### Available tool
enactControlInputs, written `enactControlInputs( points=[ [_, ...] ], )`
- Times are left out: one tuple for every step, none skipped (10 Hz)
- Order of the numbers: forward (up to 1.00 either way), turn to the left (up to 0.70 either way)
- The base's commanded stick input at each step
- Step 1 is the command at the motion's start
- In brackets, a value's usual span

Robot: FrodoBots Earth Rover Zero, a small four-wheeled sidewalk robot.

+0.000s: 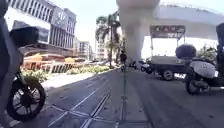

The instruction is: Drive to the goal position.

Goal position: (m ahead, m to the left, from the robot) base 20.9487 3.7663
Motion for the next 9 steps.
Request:
enactControlInputs(
  points=[
    [0.70, 0.00],
    [0.70, 0.00],
    [0.70, 0.00],
    [0.70, 0.00],
    [0.70, -0.01],
    [0.70, -0.14],
    [0.70, -0.08],
    [0.70, 0.00],
    [0.70, 0.00]
  ],
)
